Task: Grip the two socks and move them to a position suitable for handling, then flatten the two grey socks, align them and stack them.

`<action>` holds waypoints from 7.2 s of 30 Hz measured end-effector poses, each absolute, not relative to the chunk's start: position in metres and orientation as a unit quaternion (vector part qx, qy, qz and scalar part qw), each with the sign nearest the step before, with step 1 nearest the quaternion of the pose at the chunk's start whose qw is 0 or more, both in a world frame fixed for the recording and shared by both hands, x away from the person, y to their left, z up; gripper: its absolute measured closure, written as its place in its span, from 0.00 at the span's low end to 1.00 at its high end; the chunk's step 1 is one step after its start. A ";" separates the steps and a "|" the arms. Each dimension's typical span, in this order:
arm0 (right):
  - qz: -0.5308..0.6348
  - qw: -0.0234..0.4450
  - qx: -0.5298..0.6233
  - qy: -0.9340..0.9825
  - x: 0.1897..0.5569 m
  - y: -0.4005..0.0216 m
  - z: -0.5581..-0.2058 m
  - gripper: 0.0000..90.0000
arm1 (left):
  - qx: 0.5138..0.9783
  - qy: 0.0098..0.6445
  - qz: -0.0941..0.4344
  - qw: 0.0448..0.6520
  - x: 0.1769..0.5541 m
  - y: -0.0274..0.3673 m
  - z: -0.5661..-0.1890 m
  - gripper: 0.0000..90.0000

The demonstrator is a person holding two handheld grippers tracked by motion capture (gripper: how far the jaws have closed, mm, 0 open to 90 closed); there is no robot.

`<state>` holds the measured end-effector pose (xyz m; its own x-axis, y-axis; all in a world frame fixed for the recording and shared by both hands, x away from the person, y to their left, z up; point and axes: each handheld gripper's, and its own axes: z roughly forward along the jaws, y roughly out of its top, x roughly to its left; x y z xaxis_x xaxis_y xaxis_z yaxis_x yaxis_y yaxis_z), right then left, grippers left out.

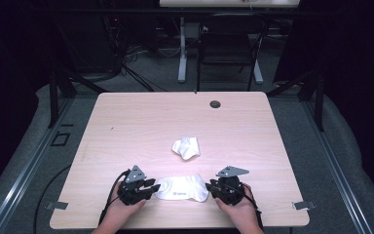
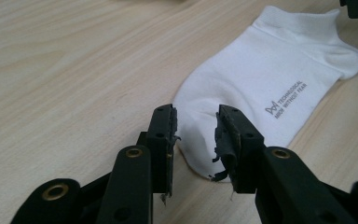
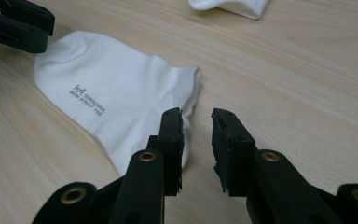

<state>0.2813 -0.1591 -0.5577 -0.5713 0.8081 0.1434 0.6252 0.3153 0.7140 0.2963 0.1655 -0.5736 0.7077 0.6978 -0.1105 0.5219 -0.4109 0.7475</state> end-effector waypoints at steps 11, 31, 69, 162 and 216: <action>0.374 0.140 0.423 0.814 0.284 -0.158 -0.557 0.69 | 0.819 0.382 0.123 0.410 0.302 0.178 -0.567 0.68; 0.366 0.154 0.411 0.820 0.300 -0.144 -0.538 0.65 | 0.812 0.394 0.125 0.412 0.309 0.189 -0.566 0.62; 0.345 0.145 0.408 0.833 0.377 -0.080 -0.509 0.77 | 0.806 0.402 0.134 0.413 0.313 0.194 -0.567 0.61; 0.368 0.082 0.402 0.834 0.366 -0.045 -0.528 0.98 | 0.801 0.410 0.129 0.417 0.357 0.155 -0.569 0.67; 0.389 0.099 0.457 0.793 0.361 -0.121 -0.537 0.98 | 0.827 0.393 0.140 0.378 0.355 0.152 -0.583 0.96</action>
